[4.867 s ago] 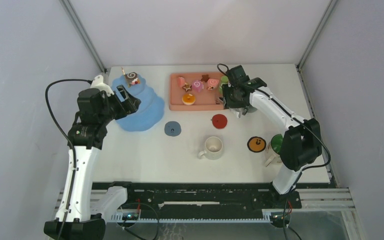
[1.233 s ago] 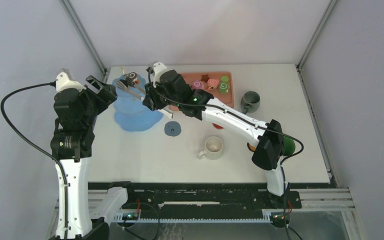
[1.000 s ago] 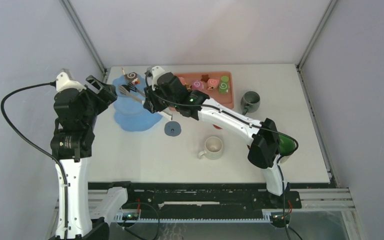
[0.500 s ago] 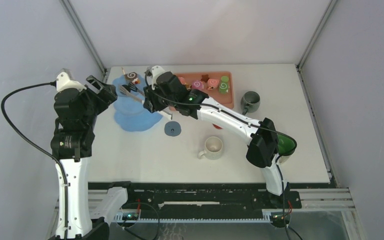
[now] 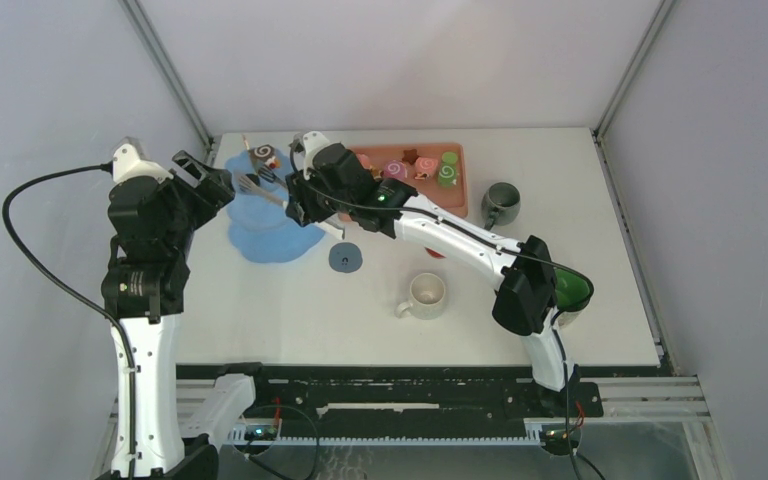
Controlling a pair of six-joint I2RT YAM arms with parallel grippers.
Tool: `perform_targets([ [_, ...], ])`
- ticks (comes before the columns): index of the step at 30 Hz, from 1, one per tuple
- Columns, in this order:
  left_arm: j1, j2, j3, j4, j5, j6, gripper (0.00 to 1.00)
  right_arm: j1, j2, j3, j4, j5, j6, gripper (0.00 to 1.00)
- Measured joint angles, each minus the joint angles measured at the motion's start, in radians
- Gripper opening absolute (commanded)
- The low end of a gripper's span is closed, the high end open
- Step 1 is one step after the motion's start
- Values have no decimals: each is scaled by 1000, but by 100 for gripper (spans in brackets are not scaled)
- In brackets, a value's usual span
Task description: Serve the afternoon tea
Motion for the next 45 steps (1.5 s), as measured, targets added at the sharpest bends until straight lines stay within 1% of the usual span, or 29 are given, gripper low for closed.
perform_targets([
  [6, 0, 0, 0, 0, 6, 0, 83, 5, -5, -3, 1, 2, 0, 52],
  [9, 0, 2, 0, 0, 8, 0, 82, 10, -26, -23, 2, 7, 0, 48],
  [15, 0, 7, 0, 0, 8, 1, 83, 19, -132, -153, 25, 16, 16, 31],
  [18, 0, 6, 0, 0, 8, 5, 83, 19, -225, -282, 59, 25, 21, 20],
  [20, 0, 7, 0, 0, 8, 8, 83, 18, -290, -370, 76, 33, 26, 17],
  [27, 0, 6, 0, 0, 9, 8, 83, -26, -523, -622, 101, 63, 54, 17],
  [30, 0, 4, -7, 5, 11, 8, 83, -87, -623, -710, 97, 77, 84, 20],
  [32, 0, -1, -21, 10, 19, 8, 82, -153, -666, -746, 85, 91, 101, 25],
  [35, -5, -2, -46, 20, 64, 20, 82, -259, -678, -768, 58, 103, 118, 30],
  [38, -53, -3, -81, 33, 92, 50, 82, -360, -661, -779, 16, 100, 131, 33],
  [41, -132, 0, -109, 28, 97, 86, 82, -425, -627, -781, -14, 99, 131, 34],
  [45, -209, 7, -114, 20, 98, 127, 82, -463, -566, -779, -53, 103, 126, 35],
])
